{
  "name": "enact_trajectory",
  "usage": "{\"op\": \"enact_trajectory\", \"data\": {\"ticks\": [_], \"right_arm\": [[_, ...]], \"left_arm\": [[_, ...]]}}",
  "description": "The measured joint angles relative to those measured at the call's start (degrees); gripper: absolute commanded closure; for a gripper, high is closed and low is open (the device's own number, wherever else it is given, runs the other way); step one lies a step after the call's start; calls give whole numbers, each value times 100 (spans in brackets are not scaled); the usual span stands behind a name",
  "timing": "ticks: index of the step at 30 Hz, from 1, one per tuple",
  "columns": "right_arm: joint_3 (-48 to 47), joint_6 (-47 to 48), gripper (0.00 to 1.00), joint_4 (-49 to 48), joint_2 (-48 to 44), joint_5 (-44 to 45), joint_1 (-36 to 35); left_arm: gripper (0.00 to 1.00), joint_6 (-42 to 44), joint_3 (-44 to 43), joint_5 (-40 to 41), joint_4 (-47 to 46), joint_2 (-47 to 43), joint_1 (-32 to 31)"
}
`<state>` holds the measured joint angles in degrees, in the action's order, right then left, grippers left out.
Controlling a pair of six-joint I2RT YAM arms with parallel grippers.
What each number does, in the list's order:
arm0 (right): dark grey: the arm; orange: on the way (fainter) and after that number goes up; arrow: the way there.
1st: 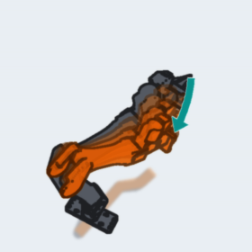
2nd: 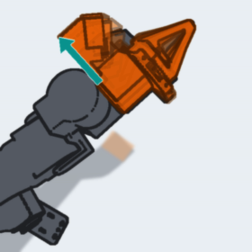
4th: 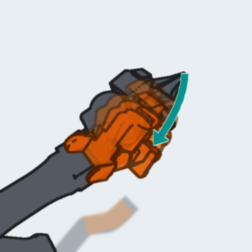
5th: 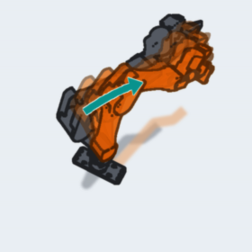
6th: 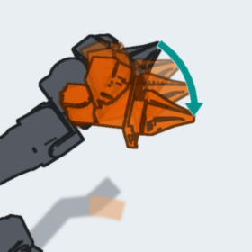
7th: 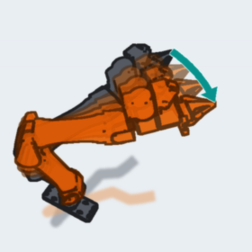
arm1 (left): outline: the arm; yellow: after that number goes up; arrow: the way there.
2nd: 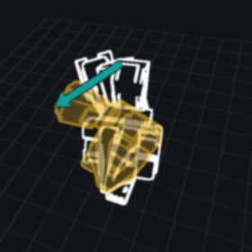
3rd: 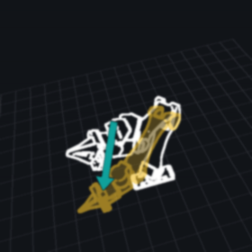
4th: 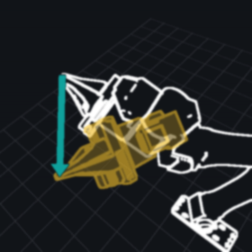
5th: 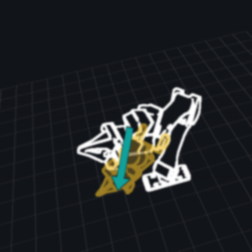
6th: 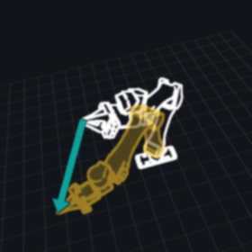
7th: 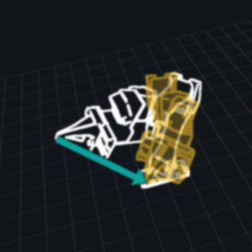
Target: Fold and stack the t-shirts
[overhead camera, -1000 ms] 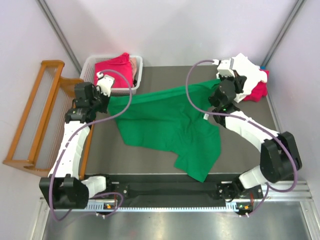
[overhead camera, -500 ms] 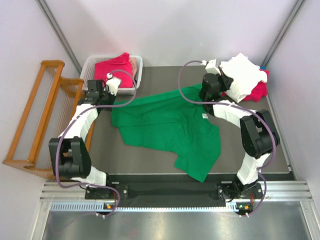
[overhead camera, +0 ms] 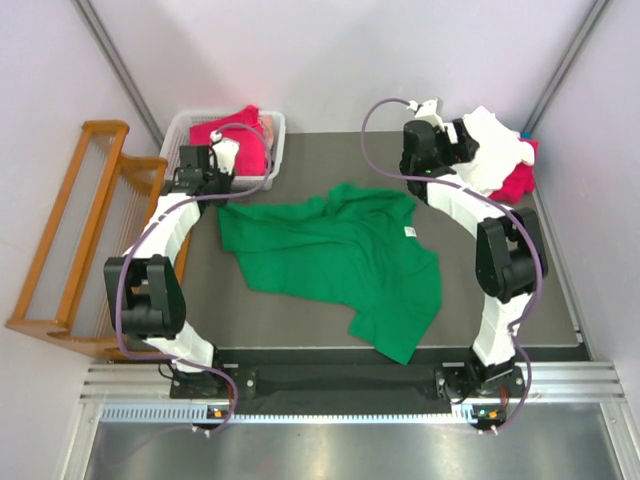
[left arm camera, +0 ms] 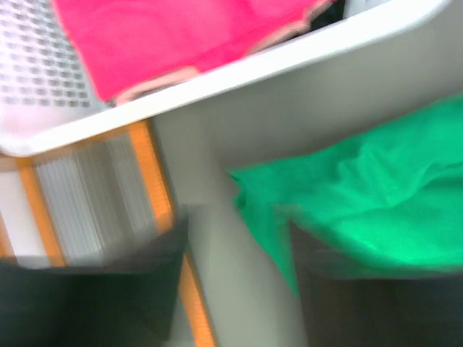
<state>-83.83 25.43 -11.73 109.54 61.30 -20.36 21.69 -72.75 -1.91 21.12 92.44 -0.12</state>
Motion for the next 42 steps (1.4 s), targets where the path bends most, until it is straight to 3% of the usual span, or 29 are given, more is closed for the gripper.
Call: {"op": "enact_trajectory", "data": {"ticks": [5, 7, 11, 15, 20, 26, 31, 42], "right_arm": [[-345, -573, 1, 1139, -22, -146, 2], [-431, -778, 0, 1488, -144, -247, -33], [-446, -1329, 0, 2413, -879, -468, -299], [-332, -2210, 0, 3331, -1937, -1029, -1099], [743, -3272, 0, 4207, -3211, -1652, -2430], [1843, -4205, 0, 5169, -3397, -2286, -2940], [2159, -4771, 0, 5565, -3486, -2791, -3154], [3069, -5628, 1, 5635, -4155, -3882, -3311]], "left_arm": [[19, -177, -422, 256, 173, -28, -120], [4, -258, -535, 181, 251, -181, -153], [2, -378, -595, -20, 640, -822, -289], [2, -372, -487, -256, 1147, -1606, -715], [2, -249, 275, -428, 1626, -2315, -1292], [3, -140, 855, -420, 2111, -1814, -1325], [6, -122, 1073, -321, 2345, -1187, -1325], [6, -350, 350, -267, 3130, -610, -1453]]}}
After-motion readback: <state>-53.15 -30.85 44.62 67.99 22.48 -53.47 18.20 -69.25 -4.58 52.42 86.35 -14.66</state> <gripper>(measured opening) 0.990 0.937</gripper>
